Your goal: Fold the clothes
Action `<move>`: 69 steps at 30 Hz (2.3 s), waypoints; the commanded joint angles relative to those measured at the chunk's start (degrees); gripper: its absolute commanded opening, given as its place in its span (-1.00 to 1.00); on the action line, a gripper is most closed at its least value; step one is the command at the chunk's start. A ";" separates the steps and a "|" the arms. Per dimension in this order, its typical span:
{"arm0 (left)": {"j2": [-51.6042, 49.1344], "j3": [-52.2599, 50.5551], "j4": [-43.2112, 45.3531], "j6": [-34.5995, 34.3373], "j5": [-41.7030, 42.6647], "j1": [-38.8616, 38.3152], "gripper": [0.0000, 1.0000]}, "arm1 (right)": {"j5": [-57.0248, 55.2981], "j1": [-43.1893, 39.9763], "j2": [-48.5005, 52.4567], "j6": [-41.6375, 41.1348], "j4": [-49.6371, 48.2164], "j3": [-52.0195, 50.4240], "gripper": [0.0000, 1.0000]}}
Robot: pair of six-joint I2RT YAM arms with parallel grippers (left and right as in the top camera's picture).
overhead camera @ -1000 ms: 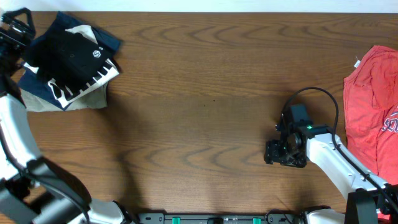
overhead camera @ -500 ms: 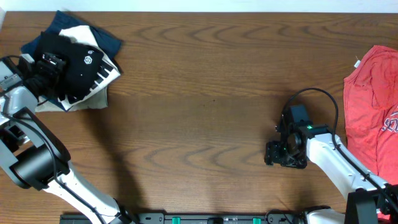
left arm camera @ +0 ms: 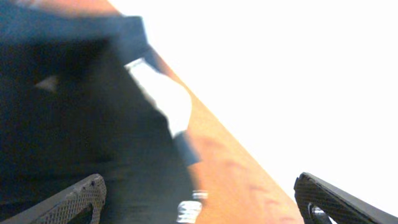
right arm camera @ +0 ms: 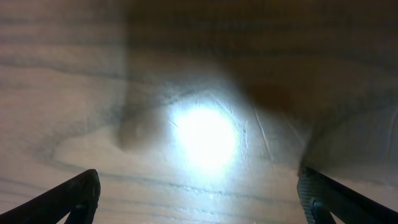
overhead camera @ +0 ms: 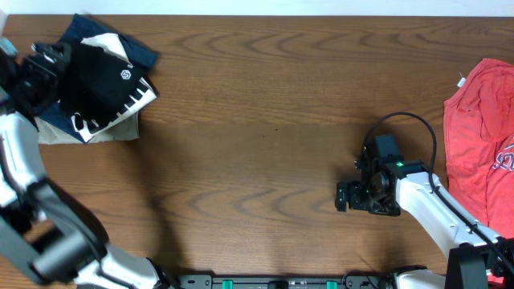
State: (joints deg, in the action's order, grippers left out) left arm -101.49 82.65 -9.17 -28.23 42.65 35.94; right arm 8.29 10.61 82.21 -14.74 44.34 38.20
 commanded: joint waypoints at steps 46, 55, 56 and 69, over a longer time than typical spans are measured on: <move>66.10 -46.71 -28.09 16.35 -38.21 -45.68 0.96 | -0.39 -15.80 -53.55 1.51 -1.84 -8.07 0.98; 70.31 -46.88 -30.86 16.35 -38.21 -45.68 0.96 | -0.39 -15.80 -55.98 1.51 3.43 -8.22 0.98; 70.18 -46.88 -30.86 16.35 -38.23 -45.68 0.95 | -0.39 -15.80 -55.98 1.51 3.91 -8.22 0.99; 69.99 -46.88 -30.86 16.35 -38.21 -45.68 0.96 | -0.39 -15.80 -55.98 1.51 6.14 -8.22 0.99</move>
State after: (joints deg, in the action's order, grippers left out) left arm -31.40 35.92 -40.05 -11.77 5.54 -9.78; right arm 8.25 -4.95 26.57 -12.60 50.33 30.24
